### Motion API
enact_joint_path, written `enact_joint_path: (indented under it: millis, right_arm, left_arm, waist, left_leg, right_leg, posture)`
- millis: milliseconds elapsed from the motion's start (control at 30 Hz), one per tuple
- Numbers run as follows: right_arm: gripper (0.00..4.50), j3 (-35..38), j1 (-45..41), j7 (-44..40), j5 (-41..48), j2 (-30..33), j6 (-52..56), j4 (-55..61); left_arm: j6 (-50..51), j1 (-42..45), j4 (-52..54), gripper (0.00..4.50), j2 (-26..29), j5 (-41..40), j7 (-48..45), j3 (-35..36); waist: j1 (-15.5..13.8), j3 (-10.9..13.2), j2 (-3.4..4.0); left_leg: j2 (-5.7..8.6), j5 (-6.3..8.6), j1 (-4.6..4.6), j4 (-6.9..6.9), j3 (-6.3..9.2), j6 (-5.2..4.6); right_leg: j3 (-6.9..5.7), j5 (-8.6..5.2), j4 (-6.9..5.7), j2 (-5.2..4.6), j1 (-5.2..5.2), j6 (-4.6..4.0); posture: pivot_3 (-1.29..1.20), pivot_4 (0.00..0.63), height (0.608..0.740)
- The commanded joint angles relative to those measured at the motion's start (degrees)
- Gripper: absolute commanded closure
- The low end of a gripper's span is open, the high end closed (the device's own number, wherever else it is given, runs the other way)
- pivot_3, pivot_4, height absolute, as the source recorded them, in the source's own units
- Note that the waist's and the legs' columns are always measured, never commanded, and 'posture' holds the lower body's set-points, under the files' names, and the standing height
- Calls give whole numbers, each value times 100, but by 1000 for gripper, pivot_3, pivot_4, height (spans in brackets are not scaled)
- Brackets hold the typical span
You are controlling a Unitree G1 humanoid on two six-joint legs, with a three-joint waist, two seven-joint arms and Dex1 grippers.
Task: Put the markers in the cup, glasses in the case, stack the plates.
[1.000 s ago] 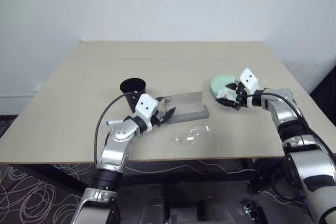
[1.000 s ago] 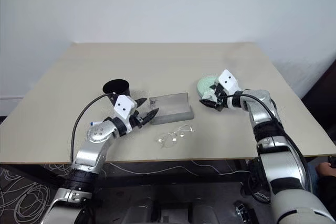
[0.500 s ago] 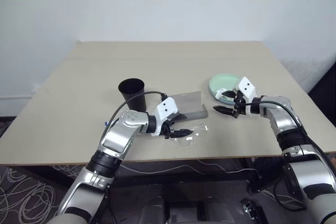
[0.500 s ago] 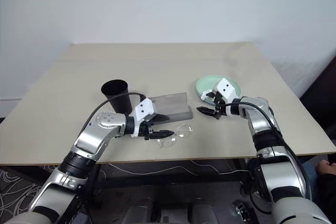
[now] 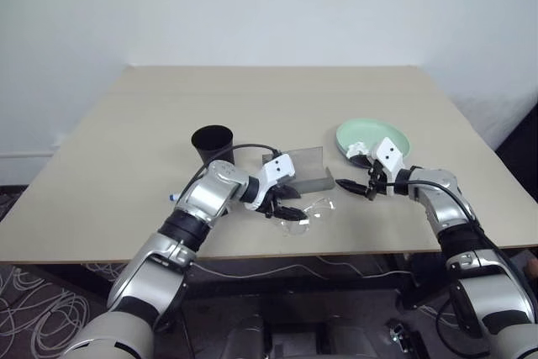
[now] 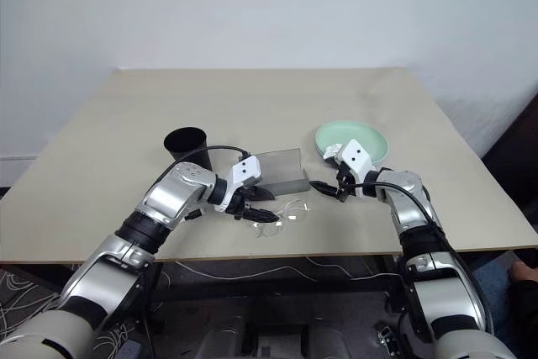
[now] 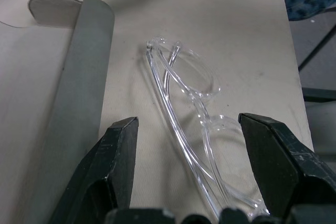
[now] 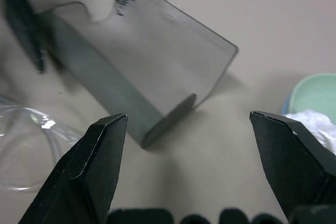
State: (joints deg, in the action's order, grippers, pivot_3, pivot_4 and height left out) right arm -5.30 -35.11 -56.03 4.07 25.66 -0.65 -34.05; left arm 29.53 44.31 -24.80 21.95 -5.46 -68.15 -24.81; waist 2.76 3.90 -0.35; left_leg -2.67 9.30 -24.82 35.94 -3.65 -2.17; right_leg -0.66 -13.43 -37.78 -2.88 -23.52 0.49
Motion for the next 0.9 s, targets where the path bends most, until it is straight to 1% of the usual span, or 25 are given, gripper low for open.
enact_joint_path:
  millis: [33, 300, 500, 900]
  right_arm:
    - [458, 178, 48, -166, 256, 79, -166, 364]
    - [458, 214, 225, -677, 575, 147, -207, 507]
    - [458, 238, 228, -668, 570, 173, -304, 353]
    - [458, 171, 250, -513, 441, 105, -439, 231]
  left_arm:
    - [-61, 325, -195, 1283, -108, 67, -171, -13]
    - [-6, 435, -480, 1283, -270, 197, -324, -110]
    - [59, 409, -465, 1283, -345, 380, -329, -196]
    - [97, 556, -604, 1283, -536, 462, -388, -136]
  waist:
    - [3, 0, 0]
    - [20, 0, -1]
    - [19, 1, -1]
    - [17, 1, -1]
  left_leg:
    - [0, 0, 0, 0, -1, 0]
    - [-1, 0, 0, 1, 4, -1]
    - [0, 0, 0, 3, 4, -1]
    - [0, 0, 0, 4, 5, -1]
  right_leg:
    - [1, 0, 0, 0, 0, 0]
    - [0, 0, -2, 2, 0, 0]
    - [0, 0, -1, 1, 1, 0]
    - [0, 0, -2, 1, 1, 0]
  posture:
    - [0, 0, 738]
    - [0, 0, 738]
    - [0, 0, 738]
    - [0, 0, 738]
